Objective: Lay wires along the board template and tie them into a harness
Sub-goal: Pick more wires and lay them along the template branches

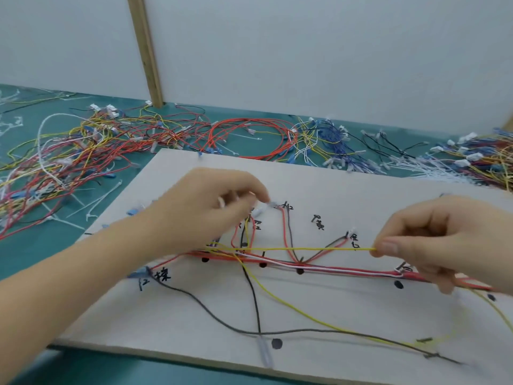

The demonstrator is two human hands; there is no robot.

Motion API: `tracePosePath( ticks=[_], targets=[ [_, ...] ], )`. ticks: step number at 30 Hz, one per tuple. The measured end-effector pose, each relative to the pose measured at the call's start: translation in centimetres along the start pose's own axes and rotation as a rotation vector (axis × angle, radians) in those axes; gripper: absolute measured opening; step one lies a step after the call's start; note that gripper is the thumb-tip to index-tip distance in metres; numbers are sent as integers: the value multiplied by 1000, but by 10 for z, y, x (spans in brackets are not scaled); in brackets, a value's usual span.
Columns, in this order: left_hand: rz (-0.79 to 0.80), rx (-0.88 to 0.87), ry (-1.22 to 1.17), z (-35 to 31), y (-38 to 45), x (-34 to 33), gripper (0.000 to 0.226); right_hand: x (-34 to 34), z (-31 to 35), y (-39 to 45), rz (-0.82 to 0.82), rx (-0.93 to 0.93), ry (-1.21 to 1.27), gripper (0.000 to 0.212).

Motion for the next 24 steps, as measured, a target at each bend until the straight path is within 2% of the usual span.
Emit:
tracePosePath(
  ticks=[1,4,6,8,12,13,15,18,20,22,24],
  targets=[
    [104,-23,-28,-12,2,-17,18,-1,-5,2,5,-13,3,68],
    [335,-39,0,-27,5,-58,8,-12,-16,7,62,-44,45,30],
    [380,-16,19,-23,6,-69,8,-19,-23,9,99,-52,60,32],
    [375,18,35,-16,6,-73,4,-26,-30,10,119,-63,56,34],
    [305,48,104,-8,4,-72,4,-25,-35,13,100,-55,129,8],
    [289,47,139,-9,4,-72,5,-22,-36,13,93,-49,163,7],
    [263,73,181,-8,4,-72,8,-21,-39,12,136,-39,257,21],
    [255,124,153,-4,6,-73,10,-19,-44,9,225,-15,447,52],
    [264,142,130,-4,7,-75,10,-11,-46,11,213,-3,527,56],
    [270,158,97,-3,7,-76,11,-4,-42,18,173,21,546,52],
    [271,172,63,-3,7,-76,14,5,-37,32,85,34,506,26]
  ],
)
Point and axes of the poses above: each hand's wrist, its own y-axis towards the middle knuckle, its own x-axis out of the back of the hand, z = x × y, the point moved 10 cm from there along y, towards the middle knuckle, and after that the axes turned 3 degrees about -y, right-handed, at the moved point
